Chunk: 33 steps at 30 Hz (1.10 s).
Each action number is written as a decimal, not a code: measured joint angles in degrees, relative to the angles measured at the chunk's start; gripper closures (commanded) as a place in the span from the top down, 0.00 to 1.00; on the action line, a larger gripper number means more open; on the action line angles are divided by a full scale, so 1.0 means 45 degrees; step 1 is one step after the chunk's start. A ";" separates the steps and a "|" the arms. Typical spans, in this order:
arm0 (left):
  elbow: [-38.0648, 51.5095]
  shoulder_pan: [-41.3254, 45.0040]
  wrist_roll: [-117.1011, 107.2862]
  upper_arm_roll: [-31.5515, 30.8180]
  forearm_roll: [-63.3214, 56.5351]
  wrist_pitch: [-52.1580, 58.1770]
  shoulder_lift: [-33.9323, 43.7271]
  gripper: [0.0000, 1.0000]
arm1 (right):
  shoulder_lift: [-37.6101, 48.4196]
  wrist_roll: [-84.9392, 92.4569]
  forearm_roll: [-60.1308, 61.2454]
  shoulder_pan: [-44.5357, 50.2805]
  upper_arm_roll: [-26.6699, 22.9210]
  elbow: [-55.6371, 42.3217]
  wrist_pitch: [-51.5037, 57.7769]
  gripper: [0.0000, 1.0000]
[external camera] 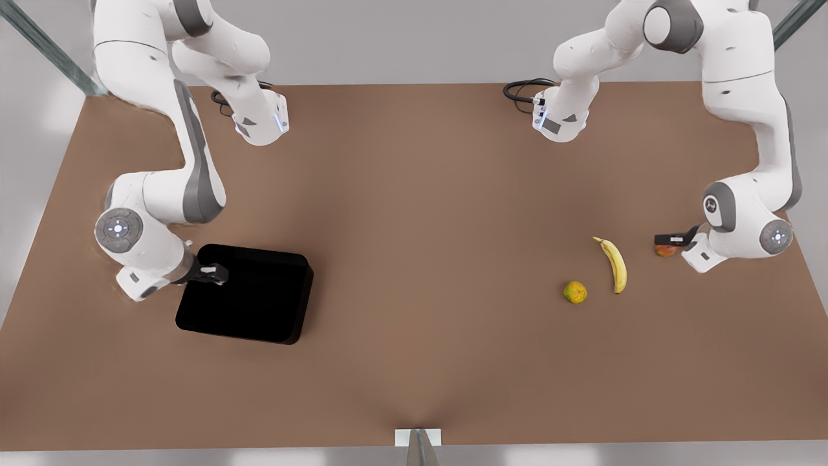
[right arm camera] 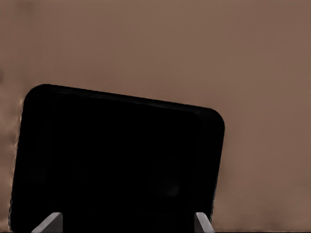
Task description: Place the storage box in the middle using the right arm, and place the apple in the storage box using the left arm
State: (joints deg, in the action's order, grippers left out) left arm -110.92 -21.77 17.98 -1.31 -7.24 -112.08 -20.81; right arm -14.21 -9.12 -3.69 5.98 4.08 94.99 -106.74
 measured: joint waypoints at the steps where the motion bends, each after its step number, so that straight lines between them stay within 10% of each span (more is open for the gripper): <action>1: 0.0000 -0.0098 0.0061 0.0002 0.0002 -0.0009 -0.0137 1.00 | 0.0389 -0.0928 0.0404 0.0519 0.0179 0.0316 0.0199 1.00; 11: 0.0096 -0.0104 0.0262 -0.0017 -0.0010 -0.0113 -0.0648 1.00 | -0.1622 -0.9274 0.0507 0.4124 0.0189 0.0670 -0.1999 1.00; 33: 0.0124 -0.0536 0.1522 0.0114 -0.1146 -0.0164 -0.1381 0.99 | -0.4289 -0.4287 -0.0841 0.2636 -0.0554 0.0493 -0.6050 1.00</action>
State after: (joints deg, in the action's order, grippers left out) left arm -110.36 -24.18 24.83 -0.80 -12.39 -112.82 -27.03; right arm -33.52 -28.41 -7.47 17.84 1.59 97.21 -133.96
